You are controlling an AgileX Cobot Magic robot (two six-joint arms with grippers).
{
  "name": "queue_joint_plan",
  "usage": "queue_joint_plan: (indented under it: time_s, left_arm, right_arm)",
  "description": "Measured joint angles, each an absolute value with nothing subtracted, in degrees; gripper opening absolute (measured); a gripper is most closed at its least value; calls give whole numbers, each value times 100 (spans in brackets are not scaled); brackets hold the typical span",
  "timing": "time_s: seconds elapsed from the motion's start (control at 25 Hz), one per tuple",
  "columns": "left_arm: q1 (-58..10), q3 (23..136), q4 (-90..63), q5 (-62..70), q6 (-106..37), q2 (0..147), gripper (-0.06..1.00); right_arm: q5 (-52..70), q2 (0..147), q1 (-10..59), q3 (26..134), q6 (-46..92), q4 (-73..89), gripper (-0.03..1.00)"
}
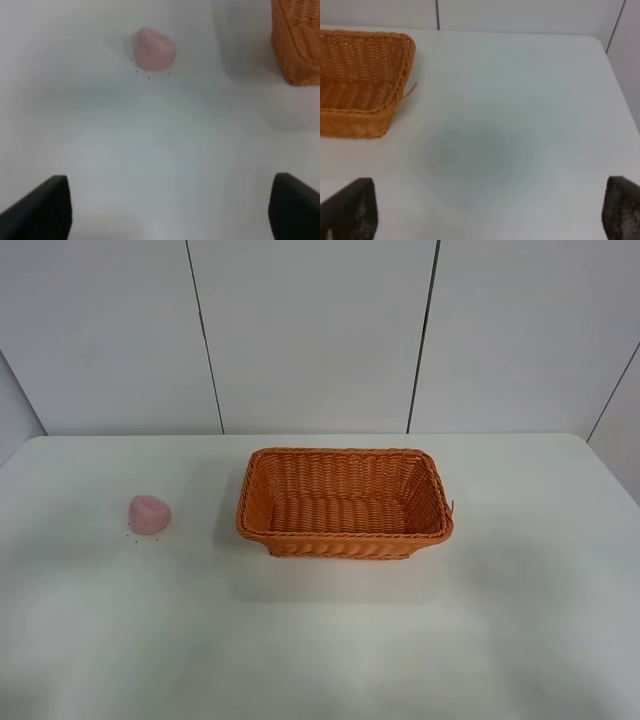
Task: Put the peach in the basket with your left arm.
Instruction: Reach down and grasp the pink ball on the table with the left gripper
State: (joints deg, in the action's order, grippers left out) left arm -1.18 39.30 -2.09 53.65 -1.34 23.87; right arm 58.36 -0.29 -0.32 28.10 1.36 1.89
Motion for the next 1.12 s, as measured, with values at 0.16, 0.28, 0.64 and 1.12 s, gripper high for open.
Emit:
queue_joint_plan:
  time_s: [0.16, 0.28, 0.64, 1.12]
  left_arm:
    - [-118, 4596, -209, 4898, -134, 4215, 82]
    - [-118, 5183, -209, 4633, -134, 5602, 82]
    - [-118, 7307, -295, 4480, -134, 9319, 82]
    - [-118, 8734, -309, 4339, -134, 12062, 82]
  right_arm:
    - [5836, -29, -32, 2810, 136, 189, 69]
    - [5836, -29, -32, 2810, 136, 189, 69]
    - [5836, -29, -32, 2810, 136, 189, 69]
    - [5836, -29, -32, 2810, 136, 189, 69]
